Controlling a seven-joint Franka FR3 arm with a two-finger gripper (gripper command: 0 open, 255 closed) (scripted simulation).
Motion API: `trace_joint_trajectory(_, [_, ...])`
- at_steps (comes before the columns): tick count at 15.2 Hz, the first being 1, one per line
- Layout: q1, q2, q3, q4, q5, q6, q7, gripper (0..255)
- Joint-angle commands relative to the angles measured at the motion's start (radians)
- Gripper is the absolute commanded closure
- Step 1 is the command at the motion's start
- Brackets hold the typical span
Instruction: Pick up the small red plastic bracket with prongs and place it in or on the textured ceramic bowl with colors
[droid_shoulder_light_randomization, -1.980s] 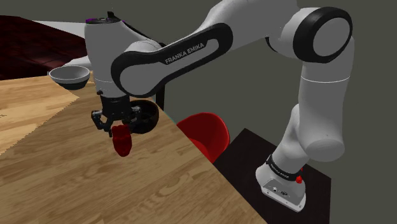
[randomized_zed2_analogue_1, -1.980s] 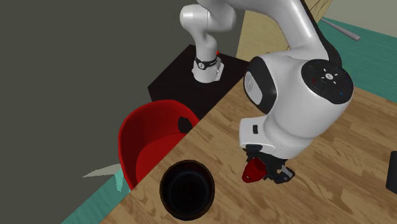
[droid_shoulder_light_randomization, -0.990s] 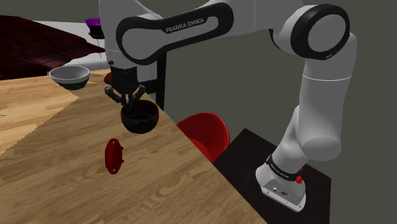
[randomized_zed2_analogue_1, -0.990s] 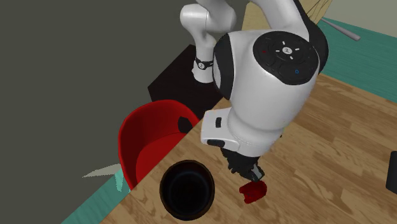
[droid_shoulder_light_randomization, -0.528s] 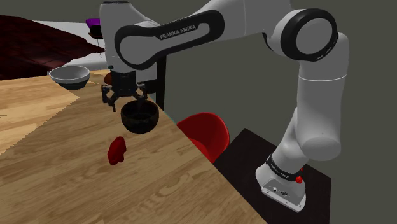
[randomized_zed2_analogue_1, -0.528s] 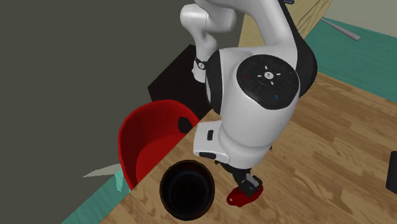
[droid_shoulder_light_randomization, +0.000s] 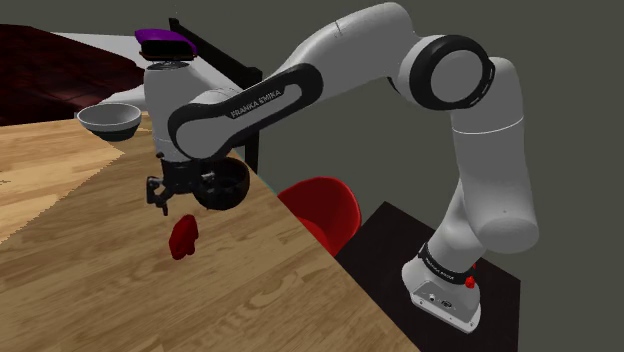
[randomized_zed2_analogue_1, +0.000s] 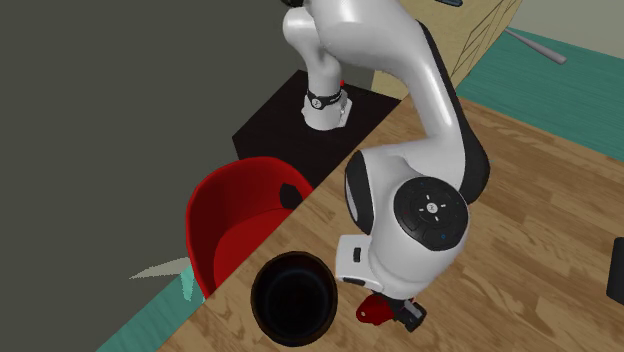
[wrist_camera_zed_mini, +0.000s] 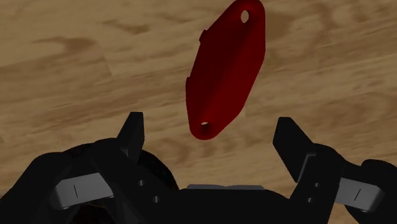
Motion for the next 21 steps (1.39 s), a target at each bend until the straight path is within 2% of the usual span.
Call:
trace_joint_trajectory(1, [0.014,0.043,0.0,0.008,0.0,0.035,0.017,0])
trace_joint_trajectory(10, [0.039,0.137,-0.011,0.015,-0.015,0.119,0.038,0])
trace_joint_trajectory(18, [0.04,0.141,-0.012,0.015,-0.016,0.124,0.039,0])
trace_joint_trajectory(19, [0.04,0.141,-0.012,0.015,-0.016,0.124,0.039,255])
trace_joint_trajectory(21, [0.04,0.142,-0.012,0.015,-0.016,0.123,0.039,255])
